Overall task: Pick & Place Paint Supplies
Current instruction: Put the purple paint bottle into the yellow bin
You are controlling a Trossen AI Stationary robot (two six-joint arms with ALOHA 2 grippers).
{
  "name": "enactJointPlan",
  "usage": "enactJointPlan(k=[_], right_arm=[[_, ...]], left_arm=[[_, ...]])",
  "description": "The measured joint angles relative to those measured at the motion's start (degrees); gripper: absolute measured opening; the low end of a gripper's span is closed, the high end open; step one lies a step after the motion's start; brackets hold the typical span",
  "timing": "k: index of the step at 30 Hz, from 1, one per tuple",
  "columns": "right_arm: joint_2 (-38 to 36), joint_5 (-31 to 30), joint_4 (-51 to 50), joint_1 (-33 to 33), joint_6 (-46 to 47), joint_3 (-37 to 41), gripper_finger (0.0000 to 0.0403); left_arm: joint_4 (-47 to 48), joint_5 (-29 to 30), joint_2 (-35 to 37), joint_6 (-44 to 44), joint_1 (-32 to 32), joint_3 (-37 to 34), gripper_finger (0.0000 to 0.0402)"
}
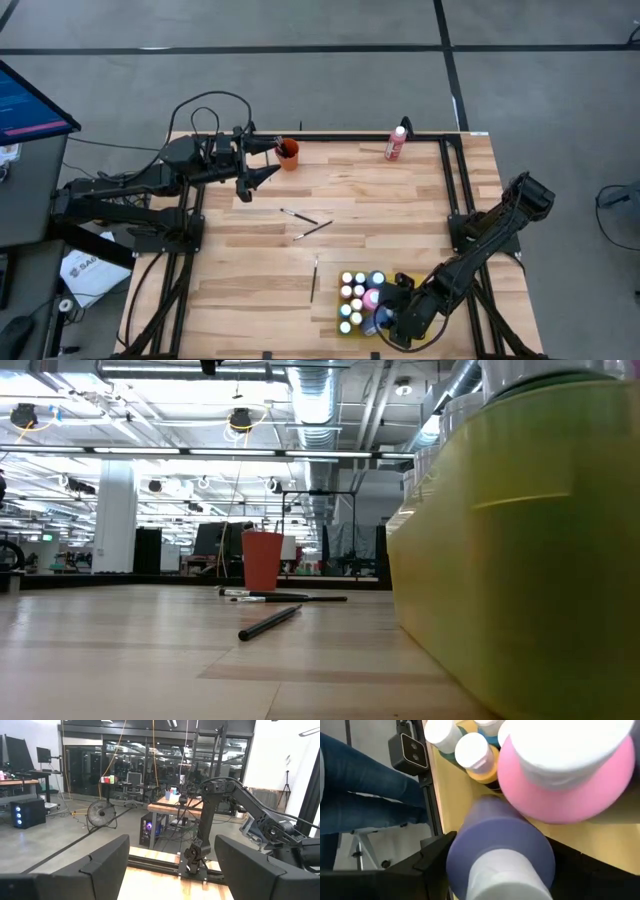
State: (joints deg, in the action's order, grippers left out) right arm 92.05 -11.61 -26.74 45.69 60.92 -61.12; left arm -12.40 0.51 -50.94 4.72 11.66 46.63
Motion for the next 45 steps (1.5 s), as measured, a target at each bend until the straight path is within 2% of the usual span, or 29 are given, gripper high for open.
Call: enactJointPlan(k=[13, 24, 30, 41, 45], right_arm=[[-0.75, 1.04, 4.48, -2.05, -0.05, -0.01, 0.0250], [-4.29, 1.54, -0.59, -2.41, -0.02, -0.07, 0.0251], [-3.93, 4.28, -1.56, -2.80, -4.38, -0.07, 0.0251], [-3.56, 4.38, 0.69, -5.09, -10.17, -0.11, 0.0250], [-3.56, 4.42, 0.11, -5.76, -9.63, -0.11, 0.0250]], left_arm=[[-0.02, -0.03, 0.00, 0.06, -0.02, 0.00, 0.0286], [-0.04, -0.07, 0.00, 0.23, -0.02, 0.00, 0.0286], [-0.03, -0.09, 0.00, 0.10, -0.01, 0.00, 0.0286], [-0.04, -0.28, -0.02, -0.40, -0.01, 0.00, 0.0286], [-0.04, -0.27, -0.02, -0.40, -0.02, 0.00, 0.0286]])
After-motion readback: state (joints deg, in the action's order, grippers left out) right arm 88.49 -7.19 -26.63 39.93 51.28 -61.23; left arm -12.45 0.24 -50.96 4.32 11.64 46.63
